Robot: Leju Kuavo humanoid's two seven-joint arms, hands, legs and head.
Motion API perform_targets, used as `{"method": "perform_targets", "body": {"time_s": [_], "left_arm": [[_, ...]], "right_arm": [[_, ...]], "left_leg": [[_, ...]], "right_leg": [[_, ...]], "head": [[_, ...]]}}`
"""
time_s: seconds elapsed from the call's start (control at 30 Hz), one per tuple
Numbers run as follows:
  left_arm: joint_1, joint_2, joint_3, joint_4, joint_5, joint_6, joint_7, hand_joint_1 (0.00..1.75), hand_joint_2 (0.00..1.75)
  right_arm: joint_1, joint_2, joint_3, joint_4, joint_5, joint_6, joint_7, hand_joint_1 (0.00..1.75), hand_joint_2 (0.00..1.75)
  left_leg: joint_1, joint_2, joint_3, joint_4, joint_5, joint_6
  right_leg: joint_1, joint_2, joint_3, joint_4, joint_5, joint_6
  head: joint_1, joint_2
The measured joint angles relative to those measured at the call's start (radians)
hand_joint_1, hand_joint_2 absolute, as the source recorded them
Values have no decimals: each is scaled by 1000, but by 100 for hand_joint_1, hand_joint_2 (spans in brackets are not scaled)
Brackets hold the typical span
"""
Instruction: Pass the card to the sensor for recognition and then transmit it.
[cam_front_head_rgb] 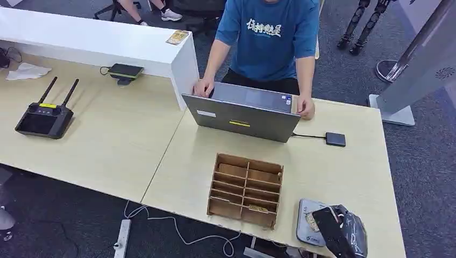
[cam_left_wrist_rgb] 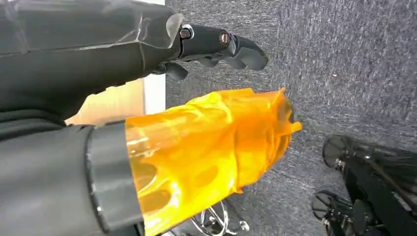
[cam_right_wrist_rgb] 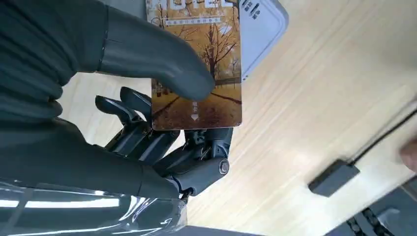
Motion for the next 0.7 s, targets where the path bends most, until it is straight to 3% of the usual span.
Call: {"method": "perform_targets", "body": {"time_s": [0.3,0.7], "left_arm": [[2,0,0,-17,-21,-11,5,0,0],[3,0,0,-23,-24,-16,5,0,0]], "right_arm": [[-81,-26,53,96,52,82,74,175,175],[-127,-27,79,145,64,80,74,175,175]], "left_leg": [[0,1,3,0,0,0],[0,1,7,0,0,0]], "right_leg": [[0,1,2,0,0,0],[0,2,7,-1,0,0]], "head": [[0,0],[0,0]]}}
